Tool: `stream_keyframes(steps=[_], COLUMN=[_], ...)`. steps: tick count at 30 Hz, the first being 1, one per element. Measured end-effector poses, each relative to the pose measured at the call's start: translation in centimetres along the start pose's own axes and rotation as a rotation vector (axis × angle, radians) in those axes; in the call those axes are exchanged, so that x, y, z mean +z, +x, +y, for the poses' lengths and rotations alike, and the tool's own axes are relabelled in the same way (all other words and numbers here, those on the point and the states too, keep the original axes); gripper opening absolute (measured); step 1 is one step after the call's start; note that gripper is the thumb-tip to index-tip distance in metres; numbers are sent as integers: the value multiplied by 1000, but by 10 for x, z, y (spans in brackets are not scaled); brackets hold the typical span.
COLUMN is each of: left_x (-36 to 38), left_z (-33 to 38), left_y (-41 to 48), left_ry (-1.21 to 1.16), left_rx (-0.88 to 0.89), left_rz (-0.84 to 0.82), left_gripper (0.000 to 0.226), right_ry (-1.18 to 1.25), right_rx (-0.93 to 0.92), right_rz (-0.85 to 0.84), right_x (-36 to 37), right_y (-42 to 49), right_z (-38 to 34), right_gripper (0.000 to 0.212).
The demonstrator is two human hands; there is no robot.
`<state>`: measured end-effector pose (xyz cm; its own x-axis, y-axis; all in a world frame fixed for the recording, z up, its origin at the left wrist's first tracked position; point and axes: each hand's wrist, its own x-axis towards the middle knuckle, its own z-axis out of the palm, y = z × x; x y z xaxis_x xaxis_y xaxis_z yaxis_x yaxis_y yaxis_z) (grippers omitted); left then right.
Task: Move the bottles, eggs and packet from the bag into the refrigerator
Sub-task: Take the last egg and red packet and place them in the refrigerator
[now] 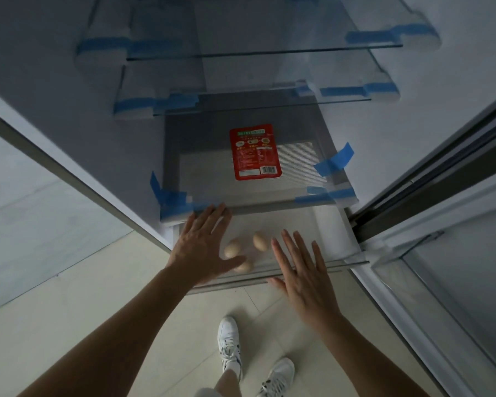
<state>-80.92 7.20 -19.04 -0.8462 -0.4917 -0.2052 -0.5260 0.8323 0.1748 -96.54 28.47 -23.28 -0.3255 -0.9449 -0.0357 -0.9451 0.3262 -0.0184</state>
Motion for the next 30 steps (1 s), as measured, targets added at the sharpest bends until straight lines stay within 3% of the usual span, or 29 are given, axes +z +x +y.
stream_keyframes(steps=[7, 14, 20, 30], left_x=[6, 16, 18, 29], left_z=[4, -9, -24, -23], left_y=[-4, 2, 11, 15], left_ry=[109, 130, 140, 108], left_rx=[10, 4, -26, -53], left_rz=[-32, 205, 222, 318], left_gripper=[127, 108, 108, 95], right_ry=[-87, -84, -33, 18], right_rx=[-46, -68, -42, 12], right_rz=[68, 62, 23, 115], right_x=[-18, -28, -23, -12], right_y=[56, 90, 102, 96], right_z=[20, 34, 41, 57], right_gripper=[104, 114, 112, 92])
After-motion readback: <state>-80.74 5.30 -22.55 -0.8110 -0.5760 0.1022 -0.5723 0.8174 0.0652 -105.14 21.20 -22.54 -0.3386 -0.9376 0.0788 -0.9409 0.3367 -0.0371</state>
